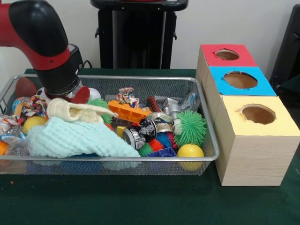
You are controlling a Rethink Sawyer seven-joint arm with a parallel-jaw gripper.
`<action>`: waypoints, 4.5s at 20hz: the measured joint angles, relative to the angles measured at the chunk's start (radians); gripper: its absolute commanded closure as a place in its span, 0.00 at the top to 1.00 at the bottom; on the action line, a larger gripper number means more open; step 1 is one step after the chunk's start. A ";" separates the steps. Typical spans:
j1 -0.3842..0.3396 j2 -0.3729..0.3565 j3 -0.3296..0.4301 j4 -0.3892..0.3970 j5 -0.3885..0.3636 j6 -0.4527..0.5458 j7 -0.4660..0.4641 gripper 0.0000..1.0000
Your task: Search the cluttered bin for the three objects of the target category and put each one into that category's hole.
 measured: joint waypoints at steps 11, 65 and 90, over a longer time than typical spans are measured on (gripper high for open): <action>-0.016 -0.001 0.028 0.001 -0.044 0.000 0.000 1.00; 0.380 -0.296 -0.377 0.229 0.181 -0.173 0.143 1.00; 0.191 -0.114 -0.271 0.004 0.085 -0.073 0.143 1.00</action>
